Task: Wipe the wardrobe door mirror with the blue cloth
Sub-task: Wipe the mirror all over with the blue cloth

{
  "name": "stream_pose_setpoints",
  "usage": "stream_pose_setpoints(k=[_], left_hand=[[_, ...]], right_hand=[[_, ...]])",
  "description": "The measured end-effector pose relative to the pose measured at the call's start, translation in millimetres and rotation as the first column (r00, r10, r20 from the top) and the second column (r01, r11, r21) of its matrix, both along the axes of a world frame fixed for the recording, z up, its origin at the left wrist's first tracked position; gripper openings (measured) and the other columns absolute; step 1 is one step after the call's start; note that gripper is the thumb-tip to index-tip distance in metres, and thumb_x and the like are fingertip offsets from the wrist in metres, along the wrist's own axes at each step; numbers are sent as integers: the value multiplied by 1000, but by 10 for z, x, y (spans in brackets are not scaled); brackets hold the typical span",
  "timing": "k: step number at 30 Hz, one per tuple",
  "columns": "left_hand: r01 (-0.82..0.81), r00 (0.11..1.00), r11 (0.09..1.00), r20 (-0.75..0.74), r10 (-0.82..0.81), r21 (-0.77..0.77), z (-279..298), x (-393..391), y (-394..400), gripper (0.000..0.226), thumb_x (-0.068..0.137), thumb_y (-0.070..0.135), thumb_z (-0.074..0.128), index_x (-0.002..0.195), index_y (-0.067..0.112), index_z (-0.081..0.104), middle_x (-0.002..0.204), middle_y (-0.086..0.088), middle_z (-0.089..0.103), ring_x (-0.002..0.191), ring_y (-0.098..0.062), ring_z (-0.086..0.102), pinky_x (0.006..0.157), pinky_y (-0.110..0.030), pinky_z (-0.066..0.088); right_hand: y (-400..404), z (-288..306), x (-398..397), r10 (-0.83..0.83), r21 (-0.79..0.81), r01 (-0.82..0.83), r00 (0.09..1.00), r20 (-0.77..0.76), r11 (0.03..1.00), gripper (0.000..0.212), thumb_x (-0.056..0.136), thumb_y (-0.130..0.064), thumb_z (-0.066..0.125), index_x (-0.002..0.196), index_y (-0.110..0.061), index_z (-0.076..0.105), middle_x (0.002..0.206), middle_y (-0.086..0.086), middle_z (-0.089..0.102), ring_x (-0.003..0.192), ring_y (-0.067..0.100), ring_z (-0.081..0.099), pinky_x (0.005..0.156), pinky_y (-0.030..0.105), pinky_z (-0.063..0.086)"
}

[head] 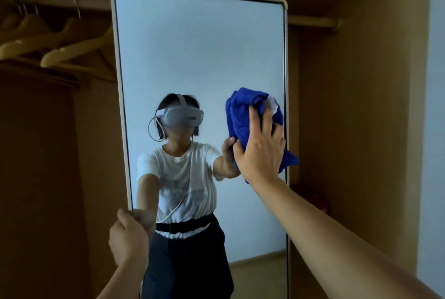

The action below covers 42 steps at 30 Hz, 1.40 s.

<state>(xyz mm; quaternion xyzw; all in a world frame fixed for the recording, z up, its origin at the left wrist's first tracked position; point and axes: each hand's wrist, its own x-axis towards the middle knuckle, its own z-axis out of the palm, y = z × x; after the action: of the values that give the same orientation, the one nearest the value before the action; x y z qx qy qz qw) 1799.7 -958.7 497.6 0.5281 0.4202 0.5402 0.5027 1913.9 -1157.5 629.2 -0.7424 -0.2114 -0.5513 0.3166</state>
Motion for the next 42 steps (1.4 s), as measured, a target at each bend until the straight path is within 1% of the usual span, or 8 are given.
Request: stream_pose_setpoints(k=[4, 7, 13, 19, 25, 29, 33, 42], left_hand=[[29, 994, 981, 102, -50, 192, 524, -6, 34, 57, 85, 62, 21, 85, 20, 60, 78, -2, 57, 76, -26, 56, 75, -41, 46], [19, 993, 909, 95, -64, 417, 914, -60, 9, 49, 88, 60, 21, 65, 28, 50, 67, 6, 53, 64, -15, 52, 63, -35, 42], [-19, 1000, 818, -1, 24, 575, 1106, -84, 29, 49, 95, 54, 16, 68, 24, 44, 65, 3, 51, 59, -13, 48, 52, -29, 33], [-58, 994, 793, -34, 100, 607, 1038, -47, 129, 50, 91, 60, 11, 75, 27, 45, 64, 8, 49, 59, -19, 50, 60, -36, 43], [-63, 989, 773, -66, 135, 631, 1033, -63, 166, 44, 90, 62, 9, 71, 36, 39, 62, 14, 43, 58, -20, 48, 60, -38, 45], [-35, 989, 771, -91, 120, 636, 1032, -81, 197, 51, 90, 60, 10, 78, 29, 49, 67, 5, 50, 66, -26, 53, 64, -41, 48], [11, 993, 759, -97, 70, 651, 1055, -99, 211, 49, 90, 59, 11, 66, 31, 43, 63, 2, 53, 60, -22, 53, 61, -39, 47], [-34, 996, 748, -43, 84, 663, 1034, -86, 177, 48, 92, 51, 15, 78, 24, 52, 62, 5, 46, 62, -24, 46, 56, -33, 34]], right_hand=[[-1, 116, 3, 10, -66, -9, 1000, 15, 998, 74, 81, -34, 64, 146, -21, 33, 154, 11, 26, 110, 34, 48, 88, 43, 44], [-58, 391, 48, 0, -88, 5, 999, 47, 996, 73, 83, -32, 63, 147, -21, 30, 154, 11, 26, 111, 34, 47, 89, 42, 44], [-187, 921, 209, -48, -45, 49, 999, 19, 998, 74, 87, -35, 60, 149, -25, 20, 156, 8, 20, 113, 32, 45, 89, 40, 46], [-135, 1145, 229, -55, 136, 64, 996, -71, 989, 72, 87, -31, 61, 148, -24, 23, 156, 8, 20, 116, 33, 43, 92, 42, 46], [-51, 1206, 148, -17, -89, 30, 988, 151, 996, 70, 87, -31, 60, 148, -28, 27, 155, 4, 25, 113, 30, 45, 88, 39, 47], [-169, 1473, 210, 9, 68, -7, 1000, -22, 998, 69, 89, -30, 59, 149, -30, 24, 157, 2, 20, 118, 32, 42, 88, 41, 48], [-223, 1736, 213, 8, 185, 28, 982, -190, 982, 67, 92, -30, 54, 150, -27, 20, 156, 5, 19, 122, 33, 38, 91, 42, 45], [0, 2088, 33, 36, 185, -5, 986, -164, 983, 62, 93, -32, 53, 148, -27, 25, 157, 9, 18, 127, 35, 34, 98, 47, 40]])
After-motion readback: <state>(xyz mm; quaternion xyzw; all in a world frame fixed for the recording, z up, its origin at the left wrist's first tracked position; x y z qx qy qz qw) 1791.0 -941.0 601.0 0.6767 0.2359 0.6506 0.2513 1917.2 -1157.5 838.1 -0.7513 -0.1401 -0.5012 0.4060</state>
